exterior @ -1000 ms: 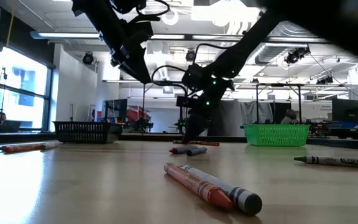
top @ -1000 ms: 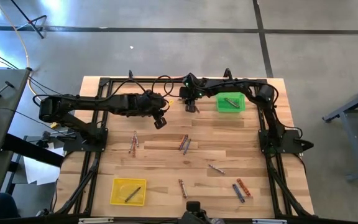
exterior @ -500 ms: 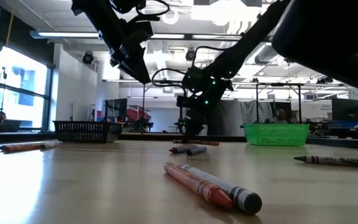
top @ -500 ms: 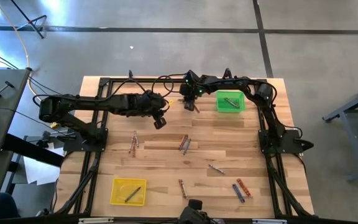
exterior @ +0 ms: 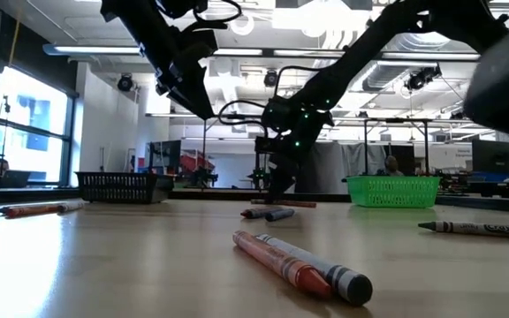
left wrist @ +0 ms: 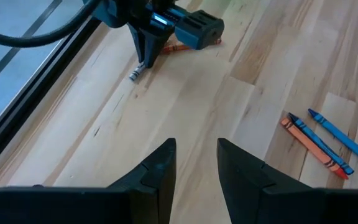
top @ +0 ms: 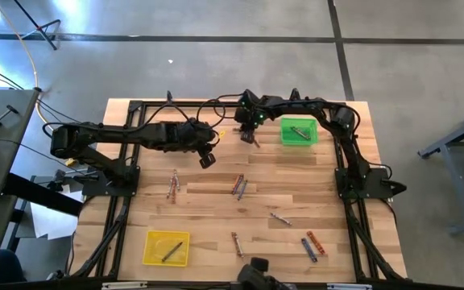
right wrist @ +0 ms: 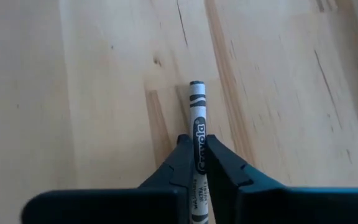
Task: Sort crayons
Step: Put the gray crayon into the green bin
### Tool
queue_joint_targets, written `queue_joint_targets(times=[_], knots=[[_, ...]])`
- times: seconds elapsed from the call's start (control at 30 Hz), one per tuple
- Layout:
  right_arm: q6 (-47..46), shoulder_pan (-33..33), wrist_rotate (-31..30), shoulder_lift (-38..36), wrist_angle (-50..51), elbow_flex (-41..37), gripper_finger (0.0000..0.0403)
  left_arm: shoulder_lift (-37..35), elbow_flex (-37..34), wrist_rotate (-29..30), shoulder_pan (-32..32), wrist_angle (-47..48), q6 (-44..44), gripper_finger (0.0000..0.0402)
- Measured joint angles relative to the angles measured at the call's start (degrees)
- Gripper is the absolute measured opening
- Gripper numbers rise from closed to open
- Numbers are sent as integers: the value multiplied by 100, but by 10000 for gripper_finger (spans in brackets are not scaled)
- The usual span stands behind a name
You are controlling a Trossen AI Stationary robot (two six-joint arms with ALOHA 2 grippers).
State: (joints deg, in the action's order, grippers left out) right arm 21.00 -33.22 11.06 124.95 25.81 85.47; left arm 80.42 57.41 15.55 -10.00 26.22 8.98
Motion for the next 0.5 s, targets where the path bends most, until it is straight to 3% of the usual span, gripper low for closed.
queue_joint_targets(times=[0.27,0.5], knots=[[-1,-49,39,12,433,147,4,0,0,2,3,5,93,102],[7,-57,-89,65,1456,1020,2,0,0,2,4,21,136,102]])
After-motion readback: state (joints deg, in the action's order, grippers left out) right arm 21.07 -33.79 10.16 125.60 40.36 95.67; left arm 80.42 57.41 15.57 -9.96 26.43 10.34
